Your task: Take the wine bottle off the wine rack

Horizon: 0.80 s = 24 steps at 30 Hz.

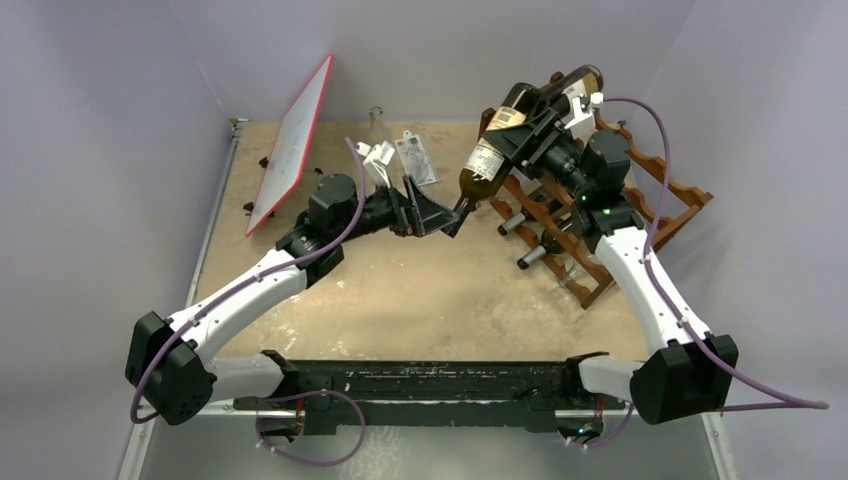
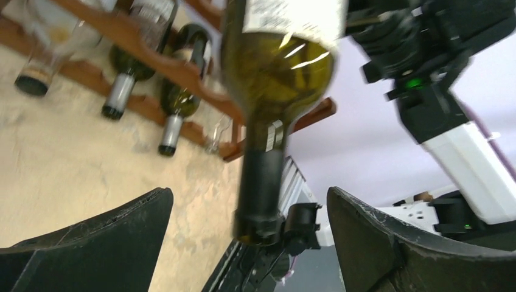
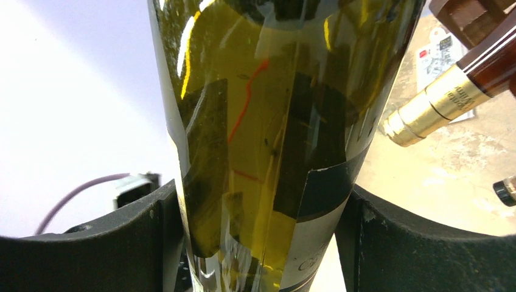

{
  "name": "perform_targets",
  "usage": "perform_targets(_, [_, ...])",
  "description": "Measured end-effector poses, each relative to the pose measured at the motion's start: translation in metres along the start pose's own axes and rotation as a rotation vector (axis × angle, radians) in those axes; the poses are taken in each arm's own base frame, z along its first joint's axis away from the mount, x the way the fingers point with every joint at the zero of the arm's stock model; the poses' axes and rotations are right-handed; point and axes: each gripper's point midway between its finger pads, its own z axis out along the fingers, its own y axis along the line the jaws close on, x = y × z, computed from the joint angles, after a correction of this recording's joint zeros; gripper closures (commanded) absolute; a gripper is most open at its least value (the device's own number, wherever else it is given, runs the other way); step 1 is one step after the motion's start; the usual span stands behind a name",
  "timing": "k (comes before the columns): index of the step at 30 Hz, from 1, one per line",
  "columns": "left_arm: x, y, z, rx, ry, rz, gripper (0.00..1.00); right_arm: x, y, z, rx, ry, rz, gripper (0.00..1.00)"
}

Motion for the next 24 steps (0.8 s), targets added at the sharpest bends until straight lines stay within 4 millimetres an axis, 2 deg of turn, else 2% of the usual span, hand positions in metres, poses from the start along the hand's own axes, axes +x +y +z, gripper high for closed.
perform_targets(3, [0.021,0.02,-0.004,-0.053,0.048,-0.038,0.14,0.005,0.006,0.003,-0.018,0.011,-0.001,0.7])
perform_targets(7, [0.036,0.029,-0.008,-0.066,0.075,-0.087,0.23,0.018,0.015,0.01,-0.048,0.035,0.0,0.71])
perform_targets(10, [0.042,0.028,-0.015,-0.063,0.078,-0.111,0.28,0.034,0.02,0.019,-0.064,0.068,0.003,0.71])
perform_targets(14, [0.041,0.018,-0.026,-0.041,0.059,-0.11,0.37,0.053,0.021,0.028,-0.077,0.112,0.016,0.71])
perform_targets(18, [0.035,0.006,-0.038,-0.027,0.031,-0.095,0.41,0.069,0.019,0.035,-0.083,0.146,0.031,0.71])
perform_targets(21, [0.036,0.006,-0.045,-0.04,0.025,-0.097,0.44,0.079,0.018,0.04,-0.09,0.164,0.063,0.71])
perform_targets(24, [0.041,0.01,-0.049,-0.06,0.031,-0.106,0.36,0.087,0.019,0.044,-0.095,0.181,0.072,0.71])
